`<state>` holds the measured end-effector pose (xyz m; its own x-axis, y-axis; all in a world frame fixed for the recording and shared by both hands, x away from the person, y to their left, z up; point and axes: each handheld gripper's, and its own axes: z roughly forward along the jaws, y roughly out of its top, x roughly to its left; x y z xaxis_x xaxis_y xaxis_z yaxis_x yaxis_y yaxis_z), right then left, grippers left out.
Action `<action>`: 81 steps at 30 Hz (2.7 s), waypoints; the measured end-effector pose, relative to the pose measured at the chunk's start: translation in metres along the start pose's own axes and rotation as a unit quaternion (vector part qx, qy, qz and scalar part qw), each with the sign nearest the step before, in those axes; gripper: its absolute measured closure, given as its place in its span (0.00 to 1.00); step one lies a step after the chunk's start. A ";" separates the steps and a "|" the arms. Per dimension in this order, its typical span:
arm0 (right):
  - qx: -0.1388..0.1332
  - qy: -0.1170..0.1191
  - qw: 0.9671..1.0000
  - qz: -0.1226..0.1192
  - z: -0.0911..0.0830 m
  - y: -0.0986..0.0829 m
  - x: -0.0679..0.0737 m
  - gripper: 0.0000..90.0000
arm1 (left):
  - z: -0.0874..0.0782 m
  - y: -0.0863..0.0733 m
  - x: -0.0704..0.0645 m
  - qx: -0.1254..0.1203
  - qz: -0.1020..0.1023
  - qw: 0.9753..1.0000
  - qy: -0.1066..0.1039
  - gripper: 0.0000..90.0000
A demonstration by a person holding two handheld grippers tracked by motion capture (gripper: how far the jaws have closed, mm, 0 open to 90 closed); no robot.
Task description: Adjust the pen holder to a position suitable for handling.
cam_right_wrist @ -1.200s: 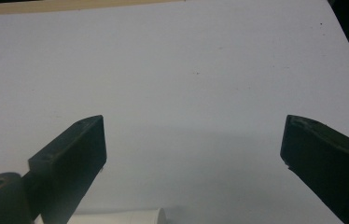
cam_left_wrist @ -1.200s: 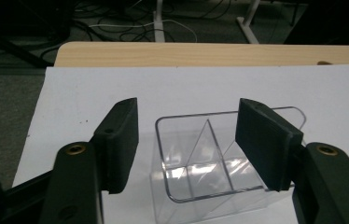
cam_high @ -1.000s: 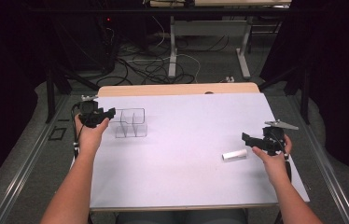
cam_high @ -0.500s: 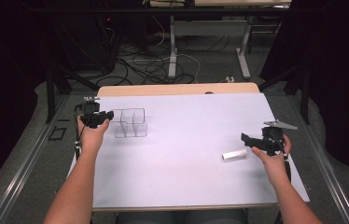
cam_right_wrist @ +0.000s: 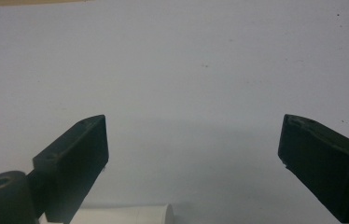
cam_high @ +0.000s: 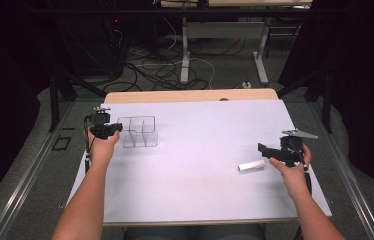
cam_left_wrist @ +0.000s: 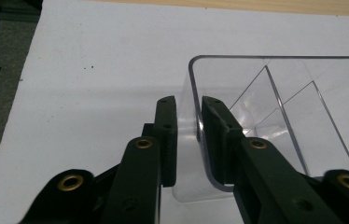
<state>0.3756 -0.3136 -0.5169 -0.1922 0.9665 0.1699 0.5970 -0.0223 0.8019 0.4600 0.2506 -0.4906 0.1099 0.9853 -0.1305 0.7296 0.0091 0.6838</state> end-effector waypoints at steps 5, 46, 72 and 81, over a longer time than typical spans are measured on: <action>0.000 0.001 1.000 0.001 0.000 0.000 0.000 0.09 | 0.001 0.001 -0.004 0.001 -0.006 1.000 0.010 0.93; 0.002 0.004 1.000 0.001 0.002 -0.001 0.002 0.09 | -0.033 -0.026 -0.029 0.044 -0.026 0.998 0.023 0.98; 0.000 0.005 1.000 -0.002 0.001 -0.001 0.003 0.10 | -0.056 -0.054 -0.034 0.022 -0.057 0.998 -0.023 0.92; 0.004 0.006 1.000 -0.001 0.003 -0.001 0.004 0.09 | -0.076 -0.050 -0.028 -0.018 -0.047 0.998 -0.035 0.87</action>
<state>0.3762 -0.3092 -0.5188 -0.2037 0.9632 0.1751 0.6024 -0.0177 0.7980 0.3690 0.2356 -0.4667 0.0892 0.9655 -0.2445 0.7145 0.1090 0.6911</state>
